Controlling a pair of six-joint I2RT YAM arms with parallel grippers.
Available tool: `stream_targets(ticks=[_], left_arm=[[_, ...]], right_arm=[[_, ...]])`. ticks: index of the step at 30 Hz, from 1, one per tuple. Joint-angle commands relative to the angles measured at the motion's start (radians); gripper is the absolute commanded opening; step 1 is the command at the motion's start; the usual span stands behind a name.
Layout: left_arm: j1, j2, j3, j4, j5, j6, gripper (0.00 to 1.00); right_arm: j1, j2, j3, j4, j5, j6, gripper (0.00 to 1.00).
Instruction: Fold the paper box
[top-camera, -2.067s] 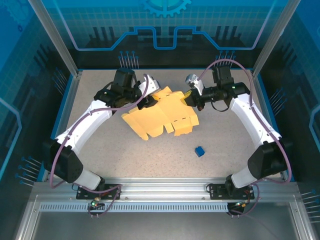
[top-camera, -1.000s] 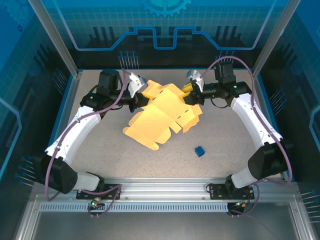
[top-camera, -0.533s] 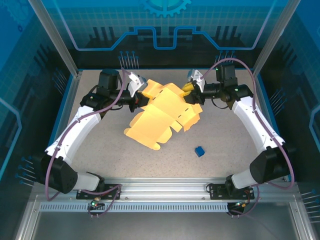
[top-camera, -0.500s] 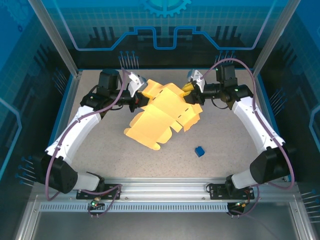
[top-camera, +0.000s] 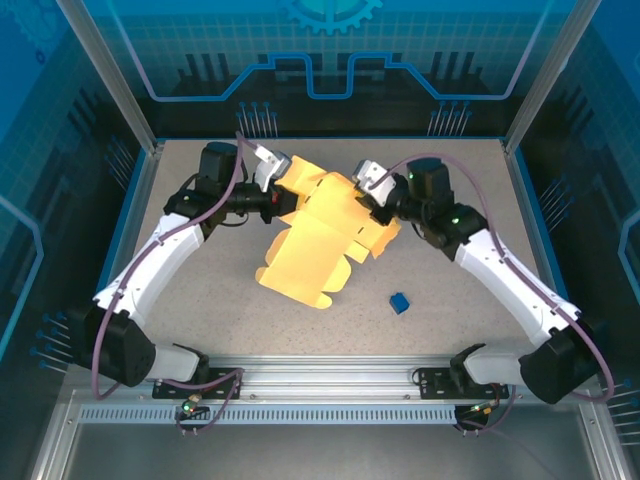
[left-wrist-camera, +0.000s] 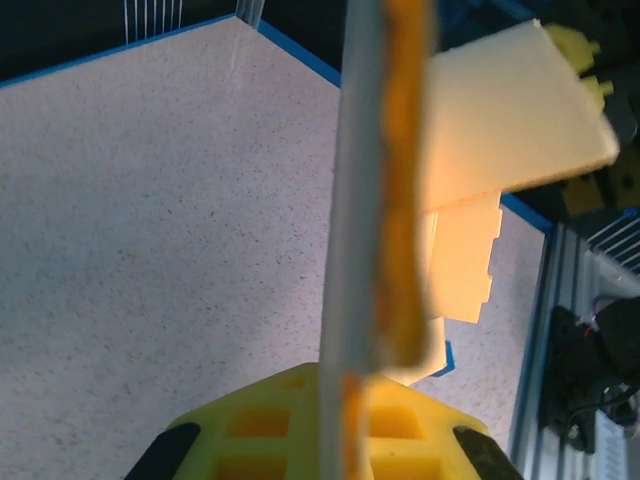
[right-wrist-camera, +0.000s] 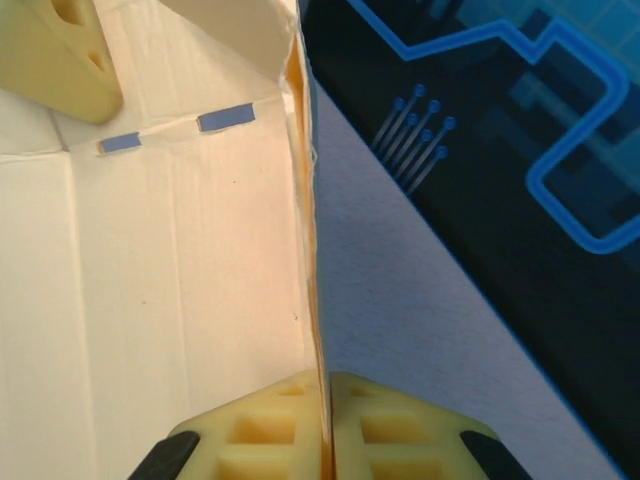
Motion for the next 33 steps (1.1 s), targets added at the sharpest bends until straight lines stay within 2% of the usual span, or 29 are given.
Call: stream_targets(ticks=[1,7,12,17,21,28,33], left_arm=[[0.004,-0.016,-0.026,0.125,0.019,-0.164,0.0],[0.004,-0.019,-0.051,0.143,-0.001,-0.193,0.0],[0.004,-0.011,-0.07,0.154,-0.011,-0.207,0.0],[0.005,0.005,-0.078,0.158,-0.026,-0.216,0.0],[0.005,0.007,-0.092,0.168,-0.039,-0.201,0.0],[0.004,0.002,-0.12,0.17,-0.058,-0.147,0.0],[0.004,0.002,-0.129,0.168,-0.058,-0.126,0.0]], right_arm=[[0.084,-0.002,-0.07,0.16,0.312,-0.047,0.08],[0.172,0.023,-0.139,0.296,0.503,-0.11,0.08],[0.214,0.047,-0.195,0.396,0.595,-0.162,0.07],[0.225,0.063,-0.213,0.433,0.629,-0.184,0.06],[0.219,0.055,-0.199,0.372,0.58,-0.155,0.06],[0.15,0.02,-0.131,0.146,0.34,0.007,0.07],[0.106,0.018,-0.098,0.052,0.229,0.084,0.07]])
